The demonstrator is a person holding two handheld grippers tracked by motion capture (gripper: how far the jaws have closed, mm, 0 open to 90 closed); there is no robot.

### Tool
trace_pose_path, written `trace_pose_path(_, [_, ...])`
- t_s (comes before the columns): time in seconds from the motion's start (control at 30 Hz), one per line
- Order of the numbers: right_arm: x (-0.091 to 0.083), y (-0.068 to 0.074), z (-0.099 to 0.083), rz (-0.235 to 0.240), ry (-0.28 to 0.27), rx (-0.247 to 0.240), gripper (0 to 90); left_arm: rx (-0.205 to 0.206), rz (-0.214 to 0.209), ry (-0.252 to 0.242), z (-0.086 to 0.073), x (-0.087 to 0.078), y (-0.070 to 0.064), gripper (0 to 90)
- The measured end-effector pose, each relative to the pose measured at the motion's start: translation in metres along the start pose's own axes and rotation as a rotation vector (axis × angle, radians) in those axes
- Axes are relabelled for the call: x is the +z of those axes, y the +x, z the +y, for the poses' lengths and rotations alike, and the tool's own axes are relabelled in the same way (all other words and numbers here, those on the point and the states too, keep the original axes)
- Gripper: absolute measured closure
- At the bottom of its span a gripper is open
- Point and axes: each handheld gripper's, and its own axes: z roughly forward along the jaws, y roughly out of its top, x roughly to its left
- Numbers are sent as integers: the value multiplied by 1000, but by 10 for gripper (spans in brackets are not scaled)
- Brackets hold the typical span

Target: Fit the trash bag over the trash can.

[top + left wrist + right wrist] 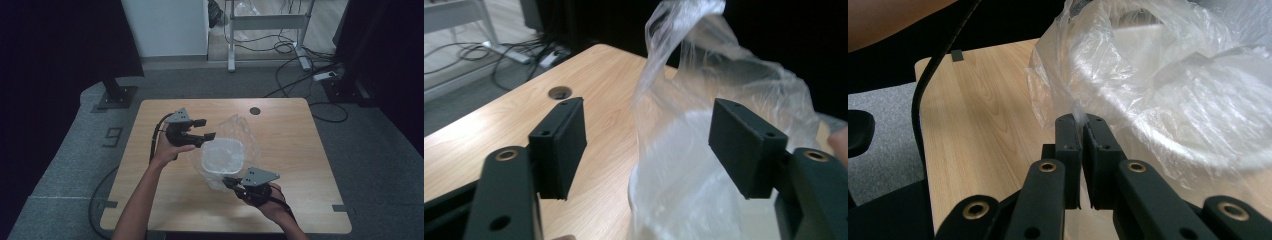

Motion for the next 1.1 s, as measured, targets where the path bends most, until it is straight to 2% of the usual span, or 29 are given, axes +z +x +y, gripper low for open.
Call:
trace_pose_path(0.1, [0, -1, 0, 1, 3, -5, 849, -15, -25, -8, 5, 5, 7, 355])
trace_pose_path(0.2, [0, -1, 0, 4, 2, -10, 849, -13, -31, 0, 11, 10, 11, 376])
trace_pose_path(0.37, [0, -1, 1, 8, 5, -18, 849, 14, -43, 26, 18, 21, 11, 440])
trace_pose_path(0.43, [0, -1, 2, 9, 6, -20, 849, 23, -61, 38, 19, 26, 11, 456])
trace_pose_path(0.57, [0, -1, 1, 8, 5, -21, 850, 38, -58, 54, 19, 35, 8, 526])
trace_pose_path(0.67, [1, -1, 1, 10, 4, -21, 849, 46, -47, 77, 18, 41, 6, 653])
trace_pose_path(0.73, [1, -1, 1, 11, 5, -22, 849, 30, -85, 96, 18, 42, 7, 790])
trace_pose_path(0.77, [1, -1, 1, 11, 4, -22, 849, 20, -83, 106, 18, 42, 6, 845])
trace_pose_path(0.83, [1, 0, 1, 11, 2, -21, 849, 31, -35, 127, 17, 42, 5, 897])
trace_pose_path(0.9, [0, 0, 0, 10, 1, -20, 849, 25, 29, 145, 15, 42, 6, 900])
trace_pose_path(1.0, [-3, 1, -3, 10, -9, -17, 849, -7, 72, 142, 10, 39, 11, 900])
trace_pose_path(1.1, [-4, 1, -7, 8, -15, -11, 849, -35, 85, 139, 6, 37, 17, 900])
